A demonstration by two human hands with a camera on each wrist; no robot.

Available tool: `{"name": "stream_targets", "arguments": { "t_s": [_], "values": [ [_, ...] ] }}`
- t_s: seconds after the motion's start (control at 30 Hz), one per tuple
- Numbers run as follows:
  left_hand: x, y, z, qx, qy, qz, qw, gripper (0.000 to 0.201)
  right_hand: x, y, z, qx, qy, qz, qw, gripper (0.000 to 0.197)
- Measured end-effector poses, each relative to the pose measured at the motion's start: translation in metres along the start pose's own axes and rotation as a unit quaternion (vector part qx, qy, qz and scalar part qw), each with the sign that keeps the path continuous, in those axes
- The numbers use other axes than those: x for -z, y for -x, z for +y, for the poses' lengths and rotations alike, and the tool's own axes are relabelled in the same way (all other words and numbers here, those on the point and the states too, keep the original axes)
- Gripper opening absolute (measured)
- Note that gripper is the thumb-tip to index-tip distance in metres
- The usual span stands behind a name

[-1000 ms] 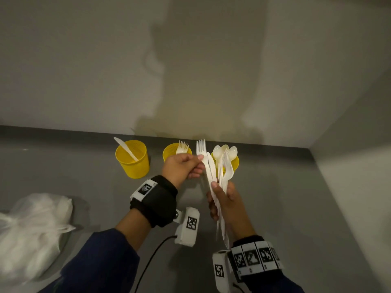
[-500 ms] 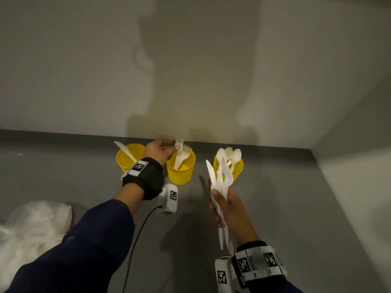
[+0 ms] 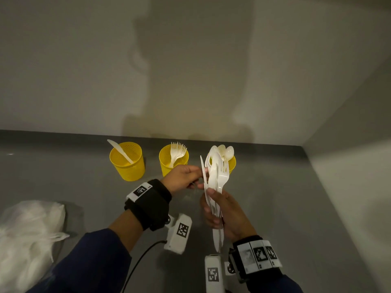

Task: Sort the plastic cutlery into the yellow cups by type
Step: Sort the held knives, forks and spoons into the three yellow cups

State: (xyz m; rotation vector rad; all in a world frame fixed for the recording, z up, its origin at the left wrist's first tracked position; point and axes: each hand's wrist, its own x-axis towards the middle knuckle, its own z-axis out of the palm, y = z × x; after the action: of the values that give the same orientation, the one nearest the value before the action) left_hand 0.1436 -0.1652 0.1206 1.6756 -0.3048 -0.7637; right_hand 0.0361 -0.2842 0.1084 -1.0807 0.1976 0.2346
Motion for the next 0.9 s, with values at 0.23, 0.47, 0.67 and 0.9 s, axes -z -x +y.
{"name": "stream_targets", "arguments": {
  "t_s": [0.23, 0.47, 0.67, 0.9],
  "values": [
    [0.009, -0.002, 0.002, -0.036, 0.061, 0.047, 0.996, 0.030, -0.001, -0.001, -0.001, -0.017, -0.012, -0.042, 0.999, 0.029],
    [0.065, -0.016, 0.027, -0.118, 0.045, 0.332, 0.935, 0.015, 0.005, -0.003, 0.000, -0.047, 0.055, 0.032, 0.997, 0.020],
    [0.079, -0.031, 0.018, -0.077, -0.118, 0.347, 0.927, 0.031, 0.007, -0.011, 0.003, -0.038, 0.090, 0.105, 0.990, 0.020],
    [0.063, -0.032, -0.004, -0.021, -0.221, 0.309, 0.925, 0.055, 0.005, -0.010, 0.001, -0.010, 0.094, 0.129, 0.987, 0.021]
  ]
}}
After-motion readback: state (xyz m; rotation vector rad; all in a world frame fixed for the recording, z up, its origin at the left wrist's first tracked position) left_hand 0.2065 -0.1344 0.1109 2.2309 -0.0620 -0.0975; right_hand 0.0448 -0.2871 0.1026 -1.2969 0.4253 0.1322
